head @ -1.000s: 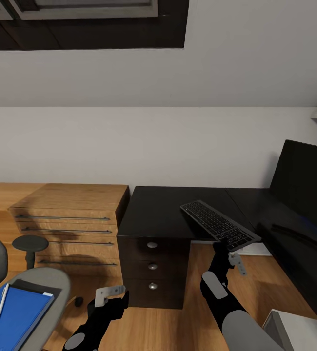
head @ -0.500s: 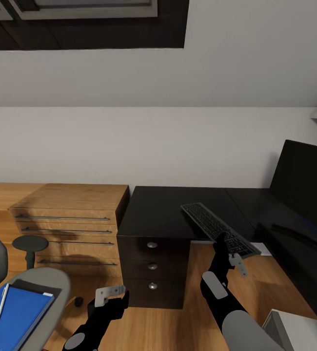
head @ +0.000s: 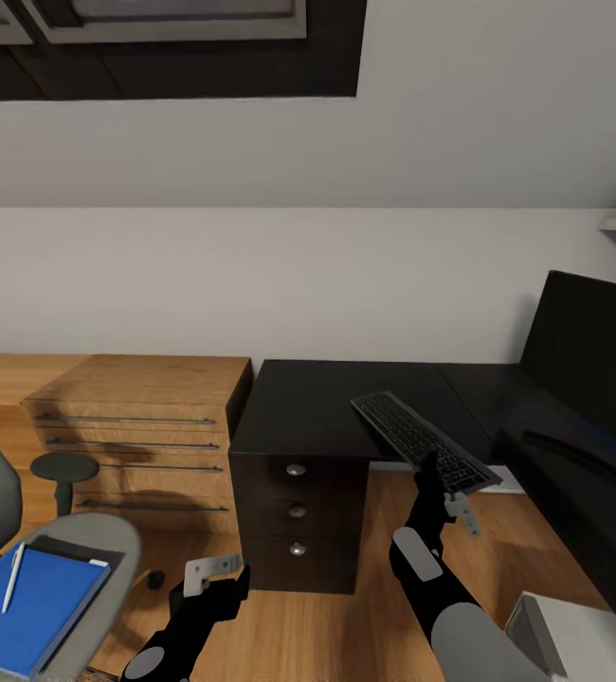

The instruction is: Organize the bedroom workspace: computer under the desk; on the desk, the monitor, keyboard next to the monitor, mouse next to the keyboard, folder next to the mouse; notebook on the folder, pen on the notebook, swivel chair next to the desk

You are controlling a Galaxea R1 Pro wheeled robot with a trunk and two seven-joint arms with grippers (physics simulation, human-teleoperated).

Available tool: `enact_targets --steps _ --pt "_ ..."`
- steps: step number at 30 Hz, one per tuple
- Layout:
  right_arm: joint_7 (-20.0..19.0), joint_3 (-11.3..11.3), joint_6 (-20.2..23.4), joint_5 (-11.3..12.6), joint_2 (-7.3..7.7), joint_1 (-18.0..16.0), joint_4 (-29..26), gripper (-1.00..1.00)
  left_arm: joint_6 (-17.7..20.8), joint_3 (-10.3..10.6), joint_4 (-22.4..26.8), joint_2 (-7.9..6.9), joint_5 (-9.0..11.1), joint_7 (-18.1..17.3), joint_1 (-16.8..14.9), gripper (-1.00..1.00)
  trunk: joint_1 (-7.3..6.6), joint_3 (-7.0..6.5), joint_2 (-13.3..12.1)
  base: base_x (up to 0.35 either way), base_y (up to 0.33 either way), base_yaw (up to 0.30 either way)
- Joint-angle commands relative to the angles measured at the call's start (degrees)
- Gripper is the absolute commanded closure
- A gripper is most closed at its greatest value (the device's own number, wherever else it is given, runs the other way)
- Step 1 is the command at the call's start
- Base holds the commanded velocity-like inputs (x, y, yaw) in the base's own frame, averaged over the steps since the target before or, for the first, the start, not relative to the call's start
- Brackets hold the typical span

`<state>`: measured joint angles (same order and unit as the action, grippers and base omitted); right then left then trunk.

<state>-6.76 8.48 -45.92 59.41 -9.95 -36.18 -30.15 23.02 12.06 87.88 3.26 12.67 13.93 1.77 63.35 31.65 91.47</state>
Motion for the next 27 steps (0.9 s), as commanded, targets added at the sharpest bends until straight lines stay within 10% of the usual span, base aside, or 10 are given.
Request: enact_targets --steps 1,27 --pt "-0.6 0.2 0.0 0.5 -0.05 0.0 0.0 -1.00 0.2 0.1 0.1 -0.01 0.6 0.5 0.0 -1.00 -0.01 0.05 0.0 -0.066 0.000 0.000" --pt "-0.6 0.2 0.0 0.5 -0.05 0.0 0.0 -1.00 0.2 0.1 0.1 -0.01 0.6 0.5 0.0 -1.00 -0.01 0.05 0.0 -0.133 0.000 0.000"
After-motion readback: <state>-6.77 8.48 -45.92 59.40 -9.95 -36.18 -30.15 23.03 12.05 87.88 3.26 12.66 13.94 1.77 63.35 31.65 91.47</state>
